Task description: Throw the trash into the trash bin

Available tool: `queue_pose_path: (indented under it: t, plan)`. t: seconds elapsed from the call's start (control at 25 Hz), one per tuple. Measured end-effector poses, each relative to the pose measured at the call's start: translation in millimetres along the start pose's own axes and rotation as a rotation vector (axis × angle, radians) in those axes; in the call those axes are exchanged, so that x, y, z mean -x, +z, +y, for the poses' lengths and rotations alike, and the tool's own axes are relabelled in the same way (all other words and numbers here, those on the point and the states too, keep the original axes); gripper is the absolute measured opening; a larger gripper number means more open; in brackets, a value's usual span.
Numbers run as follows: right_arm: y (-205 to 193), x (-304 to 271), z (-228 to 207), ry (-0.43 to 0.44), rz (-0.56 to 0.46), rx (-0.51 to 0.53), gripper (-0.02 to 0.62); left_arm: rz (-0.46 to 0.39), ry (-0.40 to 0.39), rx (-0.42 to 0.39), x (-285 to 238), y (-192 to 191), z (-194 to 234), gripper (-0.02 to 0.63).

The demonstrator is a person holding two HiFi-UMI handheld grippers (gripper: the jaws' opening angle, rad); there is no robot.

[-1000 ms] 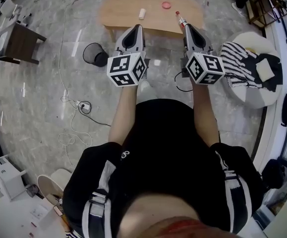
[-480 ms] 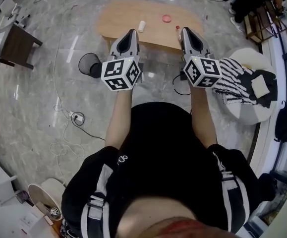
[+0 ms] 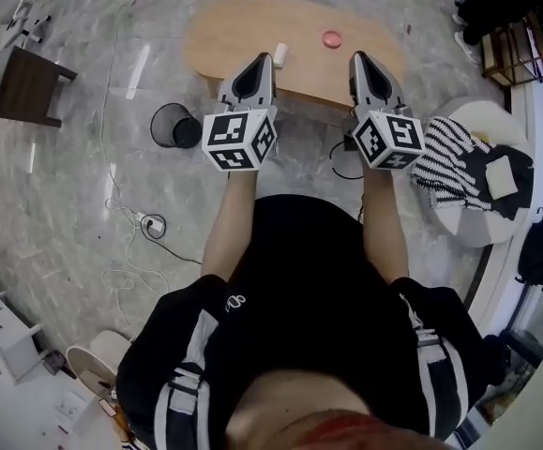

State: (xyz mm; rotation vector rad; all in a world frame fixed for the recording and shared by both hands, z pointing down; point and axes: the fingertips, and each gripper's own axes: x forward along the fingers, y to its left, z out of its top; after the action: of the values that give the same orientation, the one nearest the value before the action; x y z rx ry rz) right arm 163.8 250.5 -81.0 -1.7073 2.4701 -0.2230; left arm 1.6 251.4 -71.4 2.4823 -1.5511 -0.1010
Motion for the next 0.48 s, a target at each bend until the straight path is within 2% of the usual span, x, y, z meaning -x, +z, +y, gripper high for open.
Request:
queue_pose_path:
  t: [0.32, 0.48]
  plan:
    - [-9.3, -128.4, -45.3, -0.085, 0.025, -0.071, 0.012, 0.061, -0.050, -0.047, -127.6, 25.2, 69.4, 0.008]
    - [-31.4, -173.7, -61.3, -0.103, 0.083, -0.078, 0.012, 0.106, -0.064, -0.049, -176.9, 13.4, 93.9, 0.009]
